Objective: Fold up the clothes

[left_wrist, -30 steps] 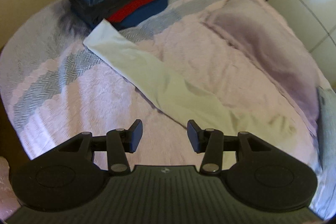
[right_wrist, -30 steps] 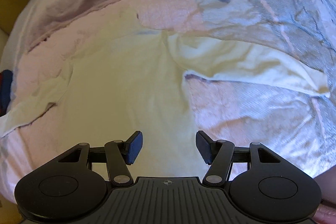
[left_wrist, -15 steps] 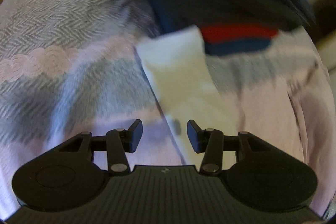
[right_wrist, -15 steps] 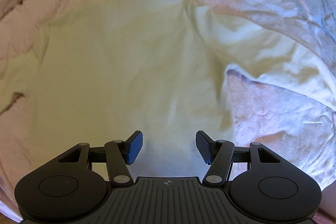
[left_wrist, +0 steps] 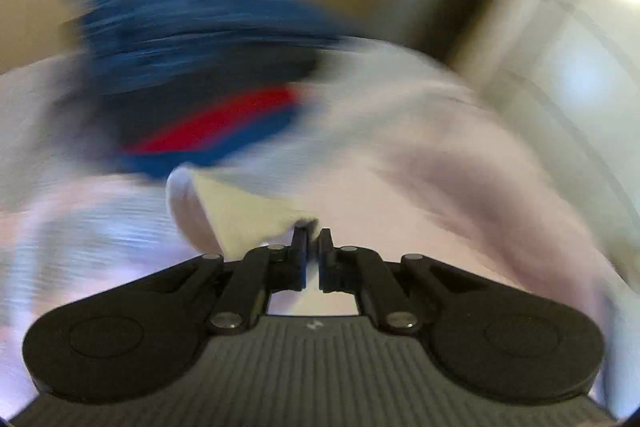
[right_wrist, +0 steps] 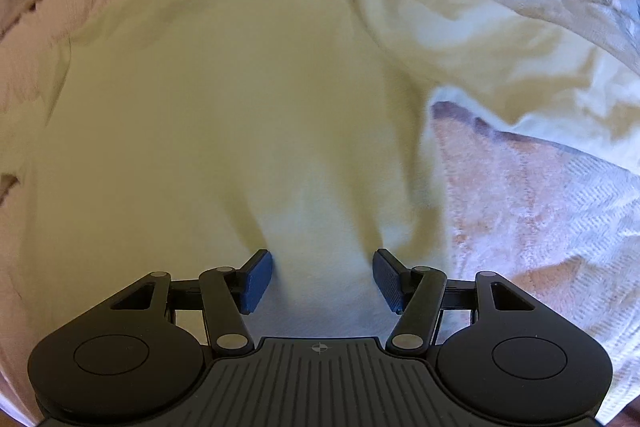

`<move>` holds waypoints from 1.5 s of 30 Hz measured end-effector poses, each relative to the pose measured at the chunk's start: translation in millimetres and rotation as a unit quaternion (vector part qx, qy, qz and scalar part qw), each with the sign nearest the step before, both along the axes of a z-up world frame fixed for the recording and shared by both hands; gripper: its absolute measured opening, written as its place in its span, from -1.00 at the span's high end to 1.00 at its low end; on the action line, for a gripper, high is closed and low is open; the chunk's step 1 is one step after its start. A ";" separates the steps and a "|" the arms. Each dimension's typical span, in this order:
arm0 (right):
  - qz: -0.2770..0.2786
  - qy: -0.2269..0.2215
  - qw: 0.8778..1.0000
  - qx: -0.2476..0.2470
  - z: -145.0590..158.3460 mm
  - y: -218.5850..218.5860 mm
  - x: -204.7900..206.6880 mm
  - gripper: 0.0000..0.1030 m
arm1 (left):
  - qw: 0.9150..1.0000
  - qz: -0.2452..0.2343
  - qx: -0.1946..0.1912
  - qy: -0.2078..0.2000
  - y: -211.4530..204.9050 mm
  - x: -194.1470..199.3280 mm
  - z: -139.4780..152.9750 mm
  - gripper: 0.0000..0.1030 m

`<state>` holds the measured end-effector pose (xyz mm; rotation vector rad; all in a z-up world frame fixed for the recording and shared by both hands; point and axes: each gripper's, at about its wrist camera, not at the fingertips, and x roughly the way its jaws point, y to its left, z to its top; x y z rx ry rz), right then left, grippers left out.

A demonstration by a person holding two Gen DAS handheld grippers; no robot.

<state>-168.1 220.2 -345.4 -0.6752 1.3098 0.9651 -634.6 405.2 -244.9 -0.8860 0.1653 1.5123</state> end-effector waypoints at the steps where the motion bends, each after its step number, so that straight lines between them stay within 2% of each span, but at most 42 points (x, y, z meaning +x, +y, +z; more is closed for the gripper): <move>1: -0.005 0.003 1.000 0.008 2.8 -4.0 5.0 -0.16 | 0.998 -0.055 0.018 -0.006 -7.8 32.6 12.1 0.95; 3: -0.019 0.004 0.999 0.028 10.1 -12.5 16.4 -0.16 | 0.986 -0.161 0.042 -0.029 -27.4 104.4 22.6 0.95; 4: -0.026 0.002 0.999 0.039 15.0 -16.7 23.3 -0.16 | 0.976 -0.209 0.051 -0.044 -37.7 141.2 25.2 0.94; 6: -0.039 -0.001 0.997 0.059 24.2 -25.1 34.9 -0.16 | 0.951 -0.290 0.047 -0.094 -56.7 207.8 12.8 0.89; 7: -0.046 -0.004 0.996 0.070 27.8 -29.6 42.1 -0.16 | 0.937 -0.329 0.034 -0.112 -65.2 240.5 1.2 0.80; 8: -0.055 -0.007 0.995 0.078 30.9 -32.5 48.1 -0.16 | 0.922 -0.367 0.009 -0.122 -74.1 275.1 -16.5 0.60; 9: -0.063 -0.009 0.994 0.086 32.7 -35.4 53.7 -0.16 | 0.916 -0.385 -0.026 -0.113 -82.9 304.2 -35.1 0.64; 11: -0.082 -0.008 0.992 0.098 33.7 -40.2 67.6 -0.16 | 0.902 -0.412 -0.086 -0.096 -98.0 336.3 -66.6 0.68; 13: -0.101 -0.004 0.989 0.111 34.3 -44.1 81.3 -0.16 | 0.892 -0.431 -0.121 -0.065 -110.2 341.6 -84.6 0.68; 15: -0.120 0.016 0.984 0.133 33.1 -51.1 92.4 -0.16 | 0.893 -0.429 -0.132 -0.036 -120.3 326.5 -91.1 0.67; 17: -0.150 0.068 0.972 0.167 29.7 -57.6 102.2 -0.16 | 0.902 -0.408 -0.143 -0.010 -115.8 300.7 -92.7 0.67; 19: -0.193 0.137 0.950 0.205 22.2 -58.7 110.0 -0.16 | 0.913 -0.379 -0.150 0.018 -110.9 277.3 -93.5 0.67; 21: -0.238 0.205 0.919 0.237 11.6 -56.6 116.6 -0.16 | 0.922 -0.350 -0.156 0.046 -106.0 254.0 -94.3 0.67; 23: -0.283 0.258 0.889 0.251 -4.6 -50.3 121.7 -0.16 | 0.927 -0.337 -0.146 0.077 -97.5 241.9 -95.9 0.67; 24: -0.302 0.274 0.877 0.253 -12.2 -46.0 124.0 -0.16 | 0.928 -0.334 -0.138 0.093 -94.0 236.2 -96.0 0.67; 26: -0.327 0.280 0.868 0.248 -25.4 -35.0 127.6 -0.16 | 0.929 -0.327 -0.130 0.112 -81.9 227.8 -98.1 0.67; 28: -0.332 0.269 0.869 0.249 -33.5 -24.8 128.3 -0.16 | 0.931 -0.318 -0.134 0.116 -76.9 221.4 -100.9 0.67; 31: -0.341 0.246 0.879 0.224 -44.8 -12.6 127.8 -0.16 | 0.928 -0.317 -0.138 0.139 -74.1 215.8 -107.2 0.67; 34: -0.337 0.224 0.884 0.234 -45.6 -4.5 122.9 -0.15 | 0.926 -0.313 -0.142 0.155 -72.1 211.6 -113.1 0.68; 35: -0.336 0.217 0.885 0.238 -45.9 -1.8 121.2 -0.06 | 0.926 -0.311 -0.143 0.159 -71.1 209.6 -115.4 0.68; 36: -0.332 0.208 0.889 0.239 -46.3 1.8 119.5 0.27 | 0.927 -0.308 -0.142 0.160 -70.0 207.6 -116.7 0.68; 39: -0.302 0.186 0.902 0.246 -44.9 10.0 112.3 0.81 | 0.932 -0.295 -0.136 0.158 -62.4 207.9 -118.6 0.68; 42: -0.263 0.159 0.900 0.310 -24.1 10.8 104.5 0.86 | 0.934 -0.288 -0.132 0.165 -57.5 207.8 -119.1 0.68; 45: -0.235 0.112 0.885 0.387 10.8 -9.4 102.3 0.86 | 0.934 -0.284 -0.131 0.175 -54.7 207.5 -120.4 0.76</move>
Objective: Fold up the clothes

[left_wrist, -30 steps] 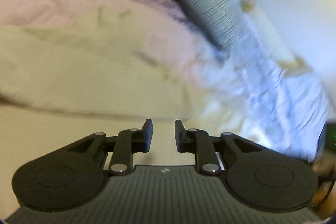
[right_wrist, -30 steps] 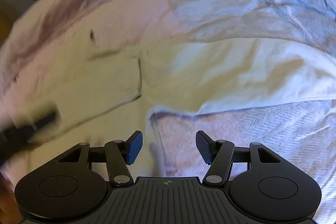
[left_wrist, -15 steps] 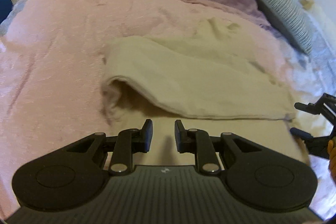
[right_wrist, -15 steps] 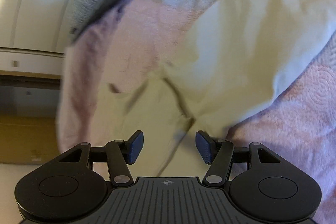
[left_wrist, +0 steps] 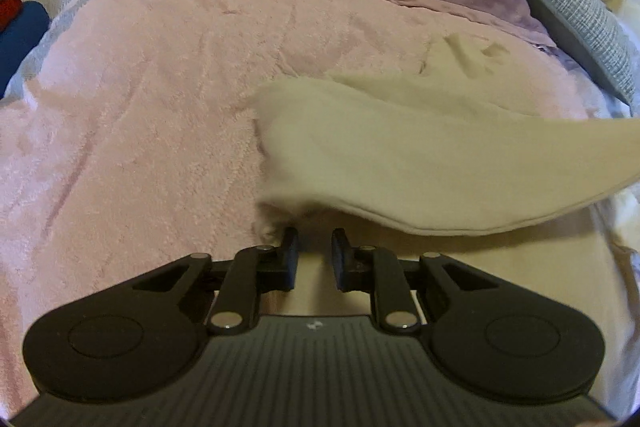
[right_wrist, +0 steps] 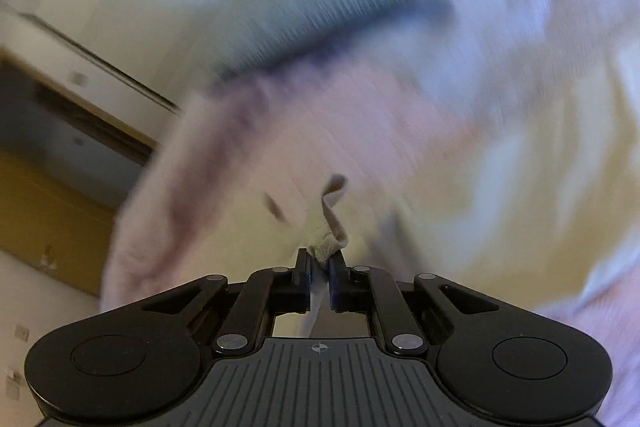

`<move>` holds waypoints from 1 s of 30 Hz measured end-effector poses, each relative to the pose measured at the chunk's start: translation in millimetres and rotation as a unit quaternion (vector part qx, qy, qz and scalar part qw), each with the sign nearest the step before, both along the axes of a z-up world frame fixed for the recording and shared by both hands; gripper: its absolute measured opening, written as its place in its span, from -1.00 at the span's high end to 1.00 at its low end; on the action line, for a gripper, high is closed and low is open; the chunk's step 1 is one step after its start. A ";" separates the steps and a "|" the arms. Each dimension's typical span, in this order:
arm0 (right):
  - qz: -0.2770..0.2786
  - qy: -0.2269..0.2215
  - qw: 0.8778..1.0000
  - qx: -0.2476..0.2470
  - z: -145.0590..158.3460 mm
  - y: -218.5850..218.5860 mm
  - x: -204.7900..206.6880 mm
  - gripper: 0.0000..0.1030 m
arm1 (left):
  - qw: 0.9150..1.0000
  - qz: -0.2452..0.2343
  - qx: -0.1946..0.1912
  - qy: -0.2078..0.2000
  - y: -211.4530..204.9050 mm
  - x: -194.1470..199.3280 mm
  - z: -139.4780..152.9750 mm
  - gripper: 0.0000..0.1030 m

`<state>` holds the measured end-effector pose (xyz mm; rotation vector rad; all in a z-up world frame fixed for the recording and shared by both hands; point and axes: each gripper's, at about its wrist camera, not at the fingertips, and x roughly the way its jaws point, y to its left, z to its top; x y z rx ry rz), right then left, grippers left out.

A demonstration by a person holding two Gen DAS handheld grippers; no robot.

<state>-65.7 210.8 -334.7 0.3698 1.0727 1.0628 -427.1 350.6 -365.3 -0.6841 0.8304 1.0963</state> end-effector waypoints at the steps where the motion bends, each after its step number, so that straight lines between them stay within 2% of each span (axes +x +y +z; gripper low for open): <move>1: -0.011 -0.012 1.000 0.001 4.7 -7.8 2.0 0.86 | 1.000 0.001 -0.001 0.002 0.0 -0.6 -0.8 0.79; 3: -0.030 -0.016 0.998 -0.047 -3.8 -18.4 11.8 0.86 | 1.000 0.002 -0.002 0.006 -0.1 -1.7 -2.3 0.81; 5: -0.038 -0.001 0.993 -0.109 -26.5 -20.8 21.3 0.86 | 1.000 0.003 -0.003 0.010 -0.1 -2.8 -3.9 0.82; 12: -0.022 -0.007 0.990 -0.141 -43.9 -22.2 21.3 0.86 | 1.000 -0.008 -0.010 0.022 0.2 -8.8 -6.7 0.85; 18: -0.010 -0.004 0.987 -0.161 -52.6 -23.9 24.8 0.85 | 0.998 -0.049 -0.035 0.029 -5.1 -21.1 10.9 0.84; 20: -0.009 0.001 0.986 -0.164 -52.6 -24.3 26.8 0.85 | 0.998 -0.047 -0.039 0.011 -4.3 -28.0 24.9 0.83; 22: -0.011 0.007 0.986 -0.165 -53.7 -23.5 28.2 0.85 | 0.999 -0.042 -0.026 -0.010 -1.4 -28.1 38.0 0.83; 30: -0.050 0.059 0.986 -0.149 -60.0 -29.9 36.8 0.84 | 0.996 -0.083 -0.014 0.038 19.6 14.1 -8.4 0.77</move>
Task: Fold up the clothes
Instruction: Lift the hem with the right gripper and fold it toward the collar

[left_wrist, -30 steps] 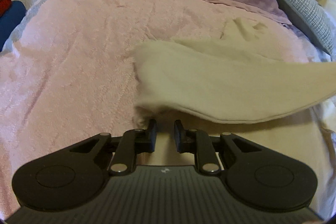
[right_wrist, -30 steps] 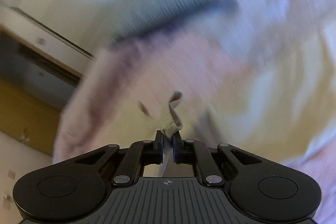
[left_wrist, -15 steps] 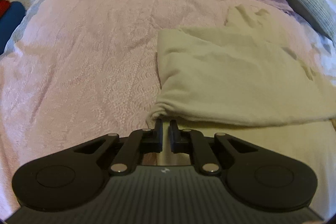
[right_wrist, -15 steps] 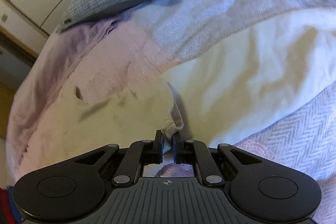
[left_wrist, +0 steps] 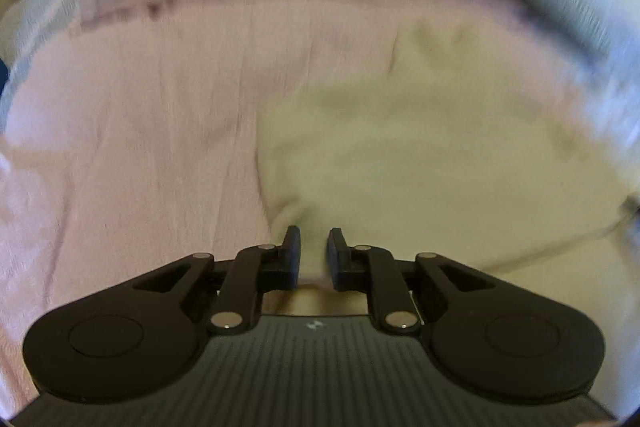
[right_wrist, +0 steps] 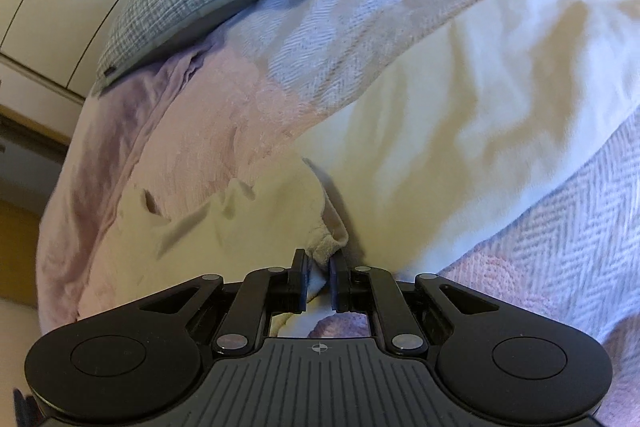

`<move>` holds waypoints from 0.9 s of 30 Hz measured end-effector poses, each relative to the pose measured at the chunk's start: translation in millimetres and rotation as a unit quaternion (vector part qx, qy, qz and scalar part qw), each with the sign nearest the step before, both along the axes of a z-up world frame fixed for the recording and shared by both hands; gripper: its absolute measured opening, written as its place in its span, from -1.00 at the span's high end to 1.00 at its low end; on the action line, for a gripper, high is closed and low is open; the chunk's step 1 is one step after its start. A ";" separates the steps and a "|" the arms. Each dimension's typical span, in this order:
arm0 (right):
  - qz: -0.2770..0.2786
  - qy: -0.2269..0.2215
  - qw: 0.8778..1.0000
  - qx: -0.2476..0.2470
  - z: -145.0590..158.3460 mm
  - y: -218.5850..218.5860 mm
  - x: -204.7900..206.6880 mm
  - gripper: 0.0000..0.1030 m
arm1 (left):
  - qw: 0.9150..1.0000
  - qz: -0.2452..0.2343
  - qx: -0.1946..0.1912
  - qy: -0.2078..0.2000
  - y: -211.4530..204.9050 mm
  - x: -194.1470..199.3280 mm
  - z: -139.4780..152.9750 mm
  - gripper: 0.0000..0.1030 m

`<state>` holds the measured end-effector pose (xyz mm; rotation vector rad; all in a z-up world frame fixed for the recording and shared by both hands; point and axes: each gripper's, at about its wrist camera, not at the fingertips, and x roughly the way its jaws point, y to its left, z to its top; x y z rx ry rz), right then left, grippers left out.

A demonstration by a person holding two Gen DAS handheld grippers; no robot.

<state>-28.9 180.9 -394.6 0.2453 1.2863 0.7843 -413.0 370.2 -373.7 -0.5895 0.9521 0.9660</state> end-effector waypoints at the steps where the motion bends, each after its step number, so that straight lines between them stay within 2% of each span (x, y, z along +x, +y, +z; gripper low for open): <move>1: 0.001 0.002 1.000 -0.002 -1.5 0.3 0.7 0.84 | 1.000 0.003 -0.006 0.006 0.5 1.0 -5.2 0.77; 3: 0.006 0.006 1.000 -0.003 -1.6 0.0 2.5 0.84 | 1.000 0.005 0.002 0.002 -1.9 6.0 5.9 0.77; 6: 0.004 0.016 1.000 0.013 3.0 -3.5 6.5 0.83 | 0.999 -0.009 0.016 -0.033 -7.7 16.5 32.1 0.77; 7: -0.006 0.025 1.000 0.016 1.8 -5.5 8.7 0.82 | 0.999 -0.015 0.012 -0.042 -7.2 20.9 32.6 0.77; 9: -0.025 0.044 0.998 0.023 -0.6 -9.4 13.2 0.58 | 0.998 -0.028 0.002 -0.060 -6.0 29.7 33.1 0.71; 11: -0.049 0.060 0.997 0.025 -6.7 -12.9 18.1 0.58 | 0.999 -0.019 -0.016 -0.040 -1.0 35.3 19.7 0.72; 12: -0.054 0.064 0.996 0.021 -9.0 -12.3 19.8 0.65 | 0.999 -0.015 -0.025 -0.030 1.5 38.0 12.9 0.72; 13: -0.044 0.049 0.998 0.010 -6.5 -8.6 18.7 0.76 | 0.999 -0.001 -0.037 -0.034 3.9 34.5 9.1 0.72; 14: -0.022 0.015 1.000 -0.005 0.2 -2.6 15.3 0.86 | 0.998 0.014 -0.049 -0.038 6.3 30.7 5.3 0.72; 15: 0.010 -0.033 0.999 -0.021 9.2 5.4 8.1 0.86 | 0.997 0.024 -0.054 -0.045 7.1 26.5 5.2 0.72; 16: 0.061 -0.106 0.992 -0.038 21.7 16.4 -6.9 0.87 | 0.997 0.030 -0.056 -0.048 7.1 22.9 6.6 0.72; 17: 0.114 -0.184 0.975 -0.052 33.5 27.1 -26.9 0.87 | 0.997 0.031 -0.054 -0.046 6.9 21.0 8.2 0.72; 18: 0.165 -0.253 0.951 -0.058 42.6 36.2 -48.8 0.87 | 0.997 0.030 -0.052 -0.042 5.7 19.1 9.5 0.72; 20: 0.262 -0.365 0.892 -0.055 56.5 52.2 -92.8 0.87 | 0.997 0.031 -0.052 -0.039 3.7 15.4 11.2 0.72; 21: 0.300 -0.396 0.867 -0.045 59.0 57.6 -112.8 0.87 | 0.997 0.033 -0.054 -0.041 4.1 15.0 11.6 0.72; 22: 0.334 -0.411 0.847 -0.037 58.6 63.1 -130.8 0.87 | 0.997 0.035 -0.056 -0.043 4.6 14.6 11.9 0.72; 24: 0.388 -0.414 0.822 -0.049 46.2 74.5 -156.1 0.86 | 0.996 0.039 -0.059 -0.047 5.6 13.4 13.0 0.72; 25: 0.409 -0.412 0.812 -0.064 37.2 80.0 -165.9 0.86 | 0.996 0.041 -0.059 -0.049 6.3 12.6 13.8 0.72; 27: 0.432 -0.394 0.804 -0.106 16.4 87.5 -174.4 0.86 | 0.996 0.044 -0.060 -0.054 7.5 11.0 15.4 0.72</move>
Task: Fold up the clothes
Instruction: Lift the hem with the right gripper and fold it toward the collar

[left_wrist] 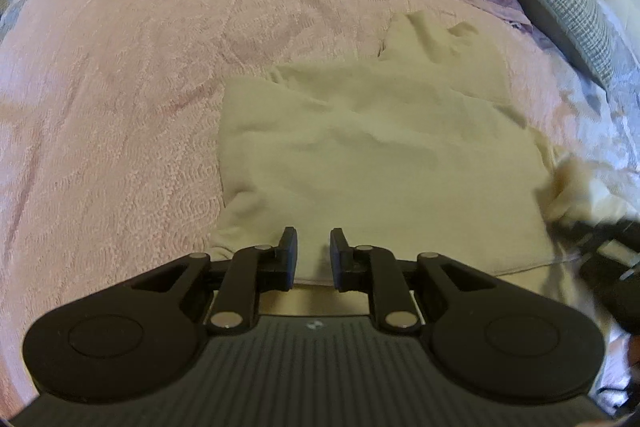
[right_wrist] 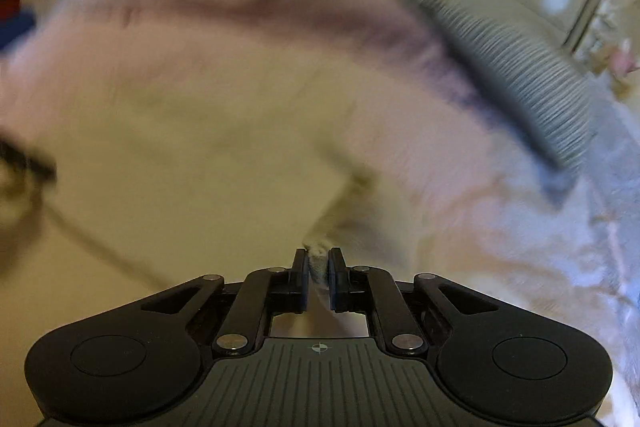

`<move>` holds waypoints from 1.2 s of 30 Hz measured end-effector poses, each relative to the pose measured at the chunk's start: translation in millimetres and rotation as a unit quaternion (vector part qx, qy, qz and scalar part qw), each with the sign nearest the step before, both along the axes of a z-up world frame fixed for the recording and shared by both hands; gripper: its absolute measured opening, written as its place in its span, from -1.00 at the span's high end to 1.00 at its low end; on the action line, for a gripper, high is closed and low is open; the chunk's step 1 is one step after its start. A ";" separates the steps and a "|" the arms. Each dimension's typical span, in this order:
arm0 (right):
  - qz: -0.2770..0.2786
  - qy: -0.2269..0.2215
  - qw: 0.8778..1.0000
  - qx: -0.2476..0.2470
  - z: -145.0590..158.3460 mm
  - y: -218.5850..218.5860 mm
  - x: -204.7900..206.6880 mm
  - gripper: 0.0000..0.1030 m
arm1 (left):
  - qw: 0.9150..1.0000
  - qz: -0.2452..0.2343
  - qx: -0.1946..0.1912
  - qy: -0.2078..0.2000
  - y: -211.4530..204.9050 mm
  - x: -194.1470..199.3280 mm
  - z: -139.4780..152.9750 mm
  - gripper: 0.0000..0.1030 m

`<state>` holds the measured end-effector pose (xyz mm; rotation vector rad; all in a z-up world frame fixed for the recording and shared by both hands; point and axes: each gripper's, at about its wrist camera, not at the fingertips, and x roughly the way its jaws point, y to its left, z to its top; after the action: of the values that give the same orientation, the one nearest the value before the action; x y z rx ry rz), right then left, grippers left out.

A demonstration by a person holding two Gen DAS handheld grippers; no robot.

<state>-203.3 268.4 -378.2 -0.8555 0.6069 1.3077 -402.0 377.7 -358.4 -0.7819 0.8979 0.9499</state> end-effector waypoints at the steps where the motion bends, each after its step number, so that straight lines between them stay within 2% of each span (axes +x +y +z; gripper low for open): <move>1: -0.001 0.004 1.000 -0.023 -8.3 1.8 -0.2 0.85 | 1.000 -0.001 -0.001 -0.003 0.1 0.1 1.4 0.72; 2: -0.002 0.008 1.000 -0.027 -9.4 0.1 0.7 0.82 | 1.000 -0.002 -0.002 -0.005 0.2 0.1 2.9 0.72; 4: -0.005 0.041 0.999 -0.017 0.1 -9.0 9.1 0.53 | 1.000 -0.003 -0.003 -0.010 0.4 0.3 5.8 0.72; 5: -0.007 0.062 0.998 -0.012 5.8 -13.9 14.2 0.22 | 1.000 -0.004 -0.004 -0.013 0.5 0.4 7.3 0.73; 6: -0.008 0.083 0.997 -0.007 11.4 -18.7 19.4 0.05 | 1.000 -0.005 -0.005 -0.015 0.6 0.5 8.7 0.74; 9: -0.030 0.122 0.991 0.036 31.3 -33.6 31.6 0.04 | 1.000 -0.008 -0.008 -0.023 1.0 0.7 13.1 0.75; 11: -0.064 0.156 0.983 0.073 40.9 -44.7 43.5 0.06 | 0.999 -0.019 -0.009 -0.036 0.4 7.7 18.1 0.75; 12: -0.089 0.174 0.977 0.087 42.3 -47.2 51.9 0.23 | 0.998 -0.031 -0.010 -0.048 -0.6 16.4 20.8 0.75; 14: -0.141 0.205 0.965 0.085 33.9 -44.7 66.0 0.38 | 0.995 -0.061 -0.015 -0.076 -3.7 38.6 24.1 0.76; 17: -0.213 0.236 0.948 0.031 0.1 -35.5 83.8 0.38 | 0.988 -0.105 -0.021 -0.111 -9.6 76.1 27.7 0.77; 18: -0.225 0.241 0.944 0.030 -3.2 -36.0 86.3 0.38 | 0.985 -0.120 -0.023 -0.118 -12.4 91.3 28.0 0.77; 22: -0.240 0.288 0.922 0.094 22.0 -60.4 96.5 0.38 | 0.974 -0.176 -0.018 -0.140 -26.2 146.8 25.1 0.77; 24: -0.257 0.290 0.916 0.105 30.8 -77.4 105.6 0.38 | 0.968 -0.203 -0.015 -0.148 -33.9 175.0 22.7 0.77; 26: -0.295 0.286 0.906 0.098 31.6 -99.2 123.4 0.38 | 0.968 -0.211 -0.013 -0.134 -37.4 192.6 8.7 0.77; 27: -0.314 0.284 0.901 0.095 31.9 -110.1 132.4 0.38 | 0.971 -0.203 -0.021 -0.121 -35.1 198.3 -4.3 0.77; 28: -0.341 0.287 0.891 0.091 30.8 -124.0 145.1 0.38 | 0.974 -0.196 -0.030 -0.108 -32.6 203.9 -17.4 0.77; 30: -0.403 0.307 0.857 0.093 26.7 -156.6 174.7 0.38 | 0.978 -0.186 -0.039 -0.081 -31.0 210.9 -45.4 0.76; 33: -0.489 0.340 0.794 0.120 21.9 -207.5 223.2 0.38 | 0.980 -0.174 -0.034 -0.086 -32.7 210.0 -41.2 0.80; 34: -0.510 0.346 0.776 0.133 22.5 -222.7 236.8 0.37 | 0.980 -0.170 -0.024 -0.097 -34.7 207.2 -33.2 0.79; 36: -0.541 0.346 0.750 0.160 25.5 -248.5 259.3 0.30 | 0.979 -0.168 -0.007 -0.114 -38.2 205.0 -20.2 0.78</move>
<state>56.0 19.8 -352.7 0.3644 1.1766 0.5339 -197.0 339.6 -378.6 -0.7078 0.8046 0.5453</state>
